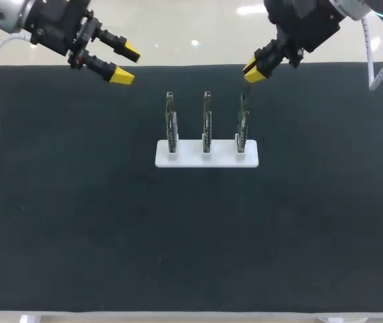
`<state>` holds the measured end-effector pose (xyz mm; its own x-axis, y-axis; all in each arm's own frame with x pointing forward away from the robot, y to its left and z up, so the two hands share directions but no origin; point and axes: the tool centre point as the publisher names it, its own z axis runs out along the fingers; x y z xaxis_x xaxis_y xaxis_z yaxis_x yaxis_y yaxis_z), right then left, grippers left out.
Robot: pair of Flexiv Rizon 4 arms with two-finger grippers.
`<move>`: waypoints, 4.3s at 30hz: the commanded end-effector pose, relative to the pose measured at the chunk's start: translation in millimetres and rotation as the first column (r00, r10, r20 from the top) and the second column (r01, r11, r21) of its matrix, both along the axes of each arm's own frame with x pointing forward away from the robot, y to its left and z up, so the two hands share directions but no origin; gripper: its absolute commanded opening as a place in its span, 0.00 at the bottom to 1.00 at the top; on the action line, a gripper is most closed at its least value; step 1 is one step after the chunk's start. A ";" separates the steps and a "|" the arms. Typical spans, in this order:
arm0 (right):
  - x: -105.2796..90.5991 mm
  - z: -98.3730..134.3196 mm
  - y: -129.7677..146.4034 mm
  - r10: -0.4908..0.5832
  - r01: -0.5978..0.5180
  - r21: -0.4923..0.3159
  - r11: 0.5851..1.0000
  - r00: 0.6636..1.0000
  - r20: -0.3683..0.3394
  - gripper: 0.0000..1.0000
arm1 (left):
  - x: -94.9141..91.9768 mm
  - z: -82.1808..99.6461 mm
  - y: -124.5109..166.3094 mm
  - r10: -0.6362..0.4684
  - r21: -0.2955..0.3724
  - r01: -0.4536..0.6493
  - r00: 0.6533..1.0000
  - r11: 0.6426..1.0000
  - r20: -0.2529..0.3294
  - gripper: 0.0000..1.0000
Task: Pick up the optical module with the left hand, and insert it into the network port with the right hand.
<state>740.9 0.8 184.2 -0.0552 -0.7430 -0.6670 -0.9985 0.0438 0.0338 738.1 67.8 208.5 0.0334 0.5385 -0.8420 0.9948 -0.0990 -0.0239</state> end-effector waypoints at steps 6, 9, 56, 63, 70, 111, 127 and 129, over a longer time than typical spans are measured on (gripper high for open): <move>-1.2 -2.4 -0.6 -0.001 0.001 0.005 1.000 1.000 0.005 0.00 | 1.0 0.3 -0.6 -0.001 0.003 0.001 1.000 1.000 -0.002 1.00; -1.1 -2.0 -0.4 0.000 0.000 0.003 1.000 1.000 0.002 0.00 | 1.0 0.3 -0.6 -0.001 0.003 0.001 1.000 1.000 -0.002 1.00; -0.2 4.7 3.9 -0.011 0.011 -0.005 1.000 1.000 0.001 0.00 | 1.0 0.3 -0.6 -0.001 0.003 0.001 1.000 1.000 -0.002 1.00; -2.3 4.3 3.1 -0.014 0.014 -0.006 1.000 1.000 -0.001 0.00 | 1.0 0.3 -0.6 -0.001 0.003 0.001 1.000 1.000 -0.002 1.00; -0.8 1.1 2.3 -0.012 0.012 -0.001 1.000 1.000 0.004 0.00 | 1.0 0.3 -0.6 -0.001 0.003 0.001 1.000 1.000 -0.002 1.00; 2.5 1.7 3.3 -0.001 0.001 -0.007 1.000 1.000 0.004 0.00 | 1.0 0.3 -0.6 -0.001 0.003 0.001 1.000 1.000 -0.002 1.00; 1.7 -3.7 4.8 -0.005 0.005 0.006 1.000 1.000 0.013 0.00 | 1.0 0.3 -0.6 -0.001 0.003 0.001 1.000 1.000 -0.002 1.00; 1.8 -4.6 4.9 -0.006 0.006 0.007 1.000 1.000 0.013 0.00 | 1.0 0.3 -0.6 -0.001 0.003 0.001 1.000 1.000 -0.002 1.00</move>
